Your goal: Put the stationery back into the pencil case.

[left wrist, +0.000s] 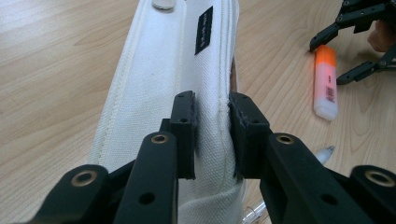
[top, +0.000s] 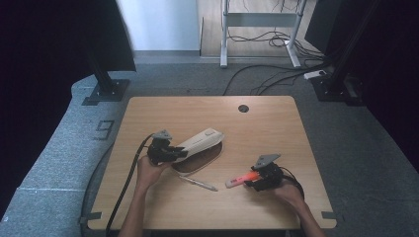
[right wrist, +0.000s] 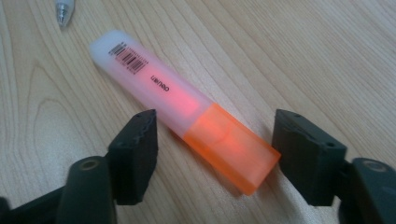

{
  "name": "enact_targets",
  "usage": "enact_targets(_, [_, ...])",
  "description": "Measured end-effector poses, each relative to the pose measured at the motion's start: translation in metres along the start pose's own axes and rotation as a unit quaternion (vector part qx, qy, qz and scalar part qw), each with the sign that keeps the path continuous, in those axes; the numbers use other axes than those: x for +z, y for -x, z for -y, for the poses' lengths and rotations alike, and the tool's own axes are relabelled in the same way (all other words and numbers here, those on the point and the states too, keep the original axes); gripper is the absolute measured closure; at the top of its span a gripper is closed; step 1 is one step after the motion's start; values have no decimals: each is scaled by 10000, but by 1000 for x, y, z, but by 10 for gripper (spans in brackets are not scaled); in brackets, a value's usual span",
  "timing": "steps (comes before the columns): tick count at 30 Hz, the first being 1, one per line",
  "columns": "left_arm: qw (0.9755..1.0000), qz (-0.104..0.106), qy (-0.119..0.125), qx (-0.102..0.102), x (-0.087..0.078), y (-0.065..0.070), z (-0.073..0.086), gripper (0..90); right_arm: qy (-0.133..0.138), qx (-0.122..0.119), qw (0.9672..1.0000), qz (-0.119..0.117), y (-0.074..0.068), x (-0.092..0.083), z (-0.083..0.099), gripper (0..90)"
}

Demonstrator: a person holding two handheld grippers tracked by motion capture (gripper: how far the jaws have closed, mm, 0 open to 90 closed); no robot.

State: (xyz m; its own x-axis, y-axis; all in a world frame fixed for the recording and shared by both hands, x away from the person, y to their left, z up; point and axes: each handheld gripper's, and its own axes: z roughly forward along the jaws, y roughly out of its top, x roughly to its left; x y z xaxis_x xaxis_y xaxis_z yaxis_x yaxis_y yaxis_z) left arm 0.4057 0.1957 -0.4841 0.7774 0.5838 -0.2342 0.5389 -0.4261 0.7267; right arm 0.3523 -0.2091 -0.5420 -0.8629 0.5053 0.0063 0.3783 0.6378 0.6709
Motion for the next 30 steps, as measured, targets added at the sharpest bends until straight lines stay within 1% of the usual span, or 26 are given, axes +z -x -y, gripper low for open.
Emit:
enact_targets(2, [10000,4,5,-3,0,0,0,727,-58,-6,10000,-10,-1,-1,-1,326])
enact_targets(3, [10000,3,4,-4,0,0,0,727,-77,-17,10000,22,-1,-1,-1,319])
enact_targets(4, [10000,3,4,-3,0,0,0,727,-47,-31,10000,29,-1,-2,-2,310])
enact_targets(7, [10000,6,3,-8,0,0,0,727,70,-40,10000,-49,1,-3,-6,286])
enact_targets(9, [10000,9,2,-10,0,0,0,727,37,-84,9999,-130,1,-1,-8,283])
enact_targets(11, [10000,10,-2,-8,0,0,0,727,-42,-145,9998,-153,0,4,-10,294])
enact_targets(13, [10000,19,0,-13,0,0,0,727,-60,-177,9996,-187,-2,8,-10,328])
enact_targets(16, [10000,20,0,-11,0,0,0,726,18,-224,9995,-218,-3,9,-11,425])
enact_targets(20, [10000,27,1,-14,0,-1,0,726,10,-221,9995,-238,-2,8,-12,546])
enact_targets(23, [10000,30,5,-23,0,-1,0,726,-24,-193,9996,-211,-1,6,-12,628])
enact_targets(24, [10000,31,9,-24,0,-1,0,727,-41,-178,9996,-206,-1,5,-12,647])
enact_targets(30, [10000,32,15,-24,0,-1,0,727,-121,-7,9999,-88,-2,4,-13,656])
